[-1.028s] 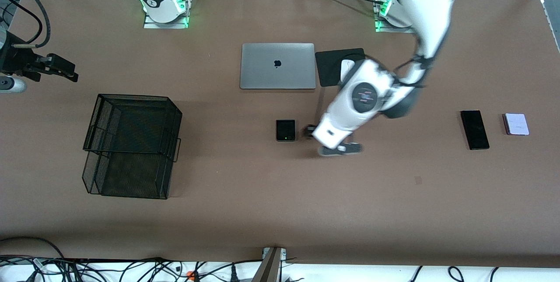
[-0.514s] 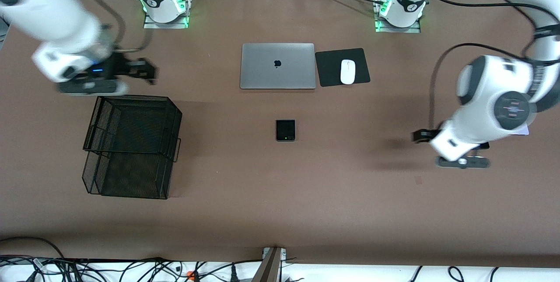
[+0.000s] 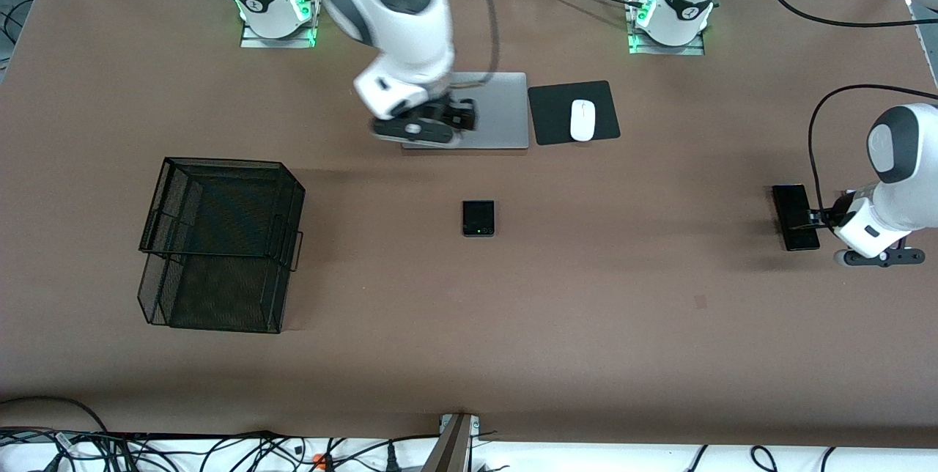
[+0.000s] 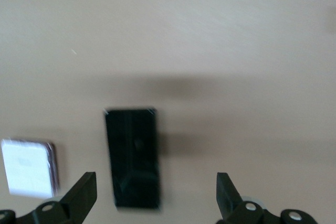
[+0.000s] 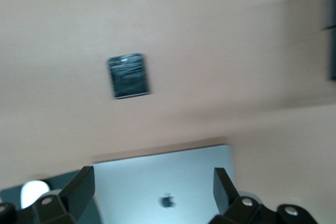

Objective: Place phones with both arms
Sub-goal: 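Reach the right gripper to the flip phone while the left gripper reaches the tall phone, then grasp the flip phone with the right gripper while the left gripper grasps the tall phone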

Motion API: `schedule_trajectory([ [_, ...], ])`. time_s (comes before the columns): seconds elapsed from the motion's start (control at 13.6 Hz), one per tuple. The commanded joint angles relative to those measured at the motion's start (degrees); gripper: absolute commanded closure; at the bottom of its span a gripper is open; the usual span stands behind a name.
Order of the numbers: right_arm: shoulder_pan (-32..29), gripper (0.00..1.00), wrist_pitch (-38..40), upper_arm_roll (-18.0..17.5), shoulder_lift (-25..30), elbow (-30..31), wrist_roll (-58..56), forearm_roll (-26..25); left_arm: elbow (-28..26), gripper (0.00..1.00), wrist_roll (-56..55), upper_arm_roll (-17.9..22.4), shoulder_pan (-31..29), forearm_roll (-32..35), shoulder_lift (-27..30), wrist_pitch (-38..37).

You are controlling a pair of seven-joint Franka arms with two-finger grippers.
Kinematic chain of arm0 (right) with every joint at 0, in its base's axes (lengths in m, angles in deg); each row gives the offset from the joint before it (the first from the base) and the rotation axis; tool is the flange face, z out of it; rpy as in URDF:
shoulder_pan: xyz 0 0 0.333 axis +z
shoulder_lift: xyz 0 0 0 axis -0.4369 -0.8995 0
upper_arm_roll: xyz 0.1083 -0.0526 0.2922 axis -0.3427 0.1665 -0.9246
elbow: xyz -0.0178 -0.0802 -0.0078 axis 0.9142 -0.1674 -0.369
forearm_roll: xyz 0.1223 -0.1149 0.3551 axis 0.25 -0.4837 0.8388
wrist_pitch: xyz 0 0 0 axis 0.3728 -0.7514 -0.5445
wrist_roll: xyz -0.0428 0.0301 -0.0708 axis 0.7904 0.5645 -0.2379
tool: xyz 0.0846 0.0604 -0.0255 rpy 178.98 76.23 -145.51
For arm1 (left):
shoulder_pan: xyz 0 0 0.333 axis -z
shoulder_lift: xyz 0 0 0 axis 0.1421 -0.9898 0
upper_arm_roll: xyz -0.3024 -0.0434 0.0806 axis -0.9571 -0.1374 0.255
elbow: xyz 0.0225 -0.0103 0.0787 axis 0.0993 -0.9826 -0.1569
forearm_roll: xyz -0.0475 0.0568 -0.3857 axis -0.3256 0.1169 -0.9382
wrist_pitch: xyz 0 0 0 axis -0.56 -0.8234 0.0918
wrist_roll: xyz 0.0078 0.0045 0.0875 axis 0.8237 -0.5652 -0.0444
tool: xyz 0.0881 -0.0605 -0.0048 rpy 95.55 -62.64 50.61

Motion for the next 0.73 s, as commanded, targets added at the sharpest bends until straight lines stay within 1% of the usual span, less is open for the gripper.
schedule_trajectory([
  [0.0, 2.01, 0.00, -2.64, 0.93, -9.30, -8.34, 2.61, -0.34, -9.74, 0.00, 5.87, -1.30, -6.76, 1.86, -0.17, 15.95],
  [0.07, 2.10, 0.00, -5.89, 0.84, -11.41, -8.08, 2.70, -0.25, -11.77, 0.00, 6.14, -1.30, -8.17, 1.86, -1.14, 19.13],
  [0.15, 2.18, 0.00, -8.79, 0.93, -14.13, -8.08, 2.70, -0.34, -12.31, 0.00, 6.32, -1.39, -8.97, 1.86, -2.62, 20.38],
  [0.37, 1.92, 0.00, -15.83, 1.10, -20.29, -7.82, 1.47, -0.43, -11.88, 0.00, 6.41, -1.30, -10.11, 1.95, -5.70, 21.97],
  [0.66, 1.40, 0.00, -21.73, 1.37, -24.96, -7.81, -1.34, -0.43, -11.88, 0.00, 6.94, -1.39, -10.74, 1.86, -6.86, 22.59],
])
